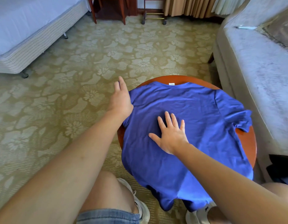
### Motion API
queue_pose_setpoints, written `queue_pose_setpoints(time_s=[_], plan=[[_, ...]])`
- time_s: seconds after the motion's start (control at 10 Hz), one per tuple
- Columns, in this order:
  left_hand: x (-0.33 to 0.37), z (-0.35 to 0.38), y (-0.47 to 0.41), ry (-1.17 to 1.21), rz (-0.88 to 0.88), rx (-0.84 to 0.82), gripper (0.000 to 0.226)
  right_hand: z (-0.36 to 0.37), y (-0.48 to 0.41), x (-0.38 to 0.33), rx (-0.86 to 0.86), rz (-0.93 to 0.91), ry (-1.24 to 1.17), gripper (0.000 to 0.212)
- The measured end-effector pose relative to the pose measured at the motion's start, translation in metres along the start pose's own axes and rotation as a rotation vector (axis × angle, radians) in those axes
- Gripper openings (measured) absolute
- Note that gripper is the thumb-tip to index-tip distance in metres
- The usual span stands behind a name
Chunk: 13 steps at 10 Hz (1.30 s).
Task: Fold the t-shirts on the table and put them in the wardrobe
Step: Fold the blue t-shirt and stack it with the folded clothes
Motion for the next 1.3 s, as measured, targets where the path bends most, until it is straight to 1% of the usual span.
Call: queue_pose_setpoints(time_s=[0.1, 0.2, 0.3, 0.4, 0.5, 0.6, 0.7, 0.8, 0.9, 1.0, 1.1, 1.2, 1.3], plan=[[0.051, 0.020, 0.015, 0.037, 0.145, -0.206, 0.100, 0.003, 0.011, 0.029, 0.003, 0.065, -0.002, 0.082], [0.059, 0.002, 0.005, 0.324, 0.054, -0.074, 0.087, 0.009, 0.016, 0.039, 0.000, 0.067, -0.010, 0.080], [0.019, -0.002, -0.007, 0.239, -0.073, 0.047, 0.050, 0.010, 0.016, 0.039, 0.036, 0.058, -0.019, 0.078], [-0.005, 0.035, 0.009, 0.046, -0.044, -0.168, 0.024, 0.010, 0.014, 0.039, 0.056, 0.059, -0.022, 0.079], [-0.005, 0.055, 0.027, 0.030, -0.008, -0.228, 0.039, 0.010, 0.014, 0.039, 0.065, 0.055, -0.026, 0.079], [0.003, 0.051, 0.027, -0.052, 0.001, -0.137, 0.040, 0.010, 0.015, 0.039, 0.065, 0.055, -0.022, 0.079], [0.006, 0.050, 0.027, -0.103, 0.007, -0.114, 0.028, 0.009, 0.015, 0.039, 0.071, 0.059, -0.022, 0.079], [0.013, 0.039, 0.031, 0.010, 0.077, -0.019, 0.022, 0.009, 0.015, 0.038, 0.069, 0.057, -0.024, 0.079], [0.024, 0.046, 0.041, 0.211, 0.189, -0.119, 0.031, 0.009, 0.014, 0.038, 0.072, 0.056, -0.022, 0.079], [0.028, 0.054, 0.049, 0.301, 0.227, -0.198, 0.039, 0.010, 0.015, 0.038, 0.076, 0.056, -0.028, 0.079], [0.024, 0.055, 0.042, 0.153, 0.241, -0.148, 0.030, 0.010, 0.015, 0.038, 0.072, 0.057, -0.034, 0.080], [0.020, 0.071, 0.039, 0.042, 0.220, -0.276, 0.056, 0.006, 0.017, 0.038, 0.121, 0.049, -0.051, 0.084], [0.016, 0.088, 0.039, 0.002, 0.202, -0.403, 0.074, -0.006, 0.018, 0.026, 0.224, -0.043, -0.064, 0.079]])
Point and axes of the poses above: each hand's wrist, its own y-axis away from the middle knuckle, its own z-axis out of the palm, x = y × z, the point moved 10 cm from there along -y, towards the middle knuckle, and after that the axes turned 6 degrees about x, right-handed, at the moved point
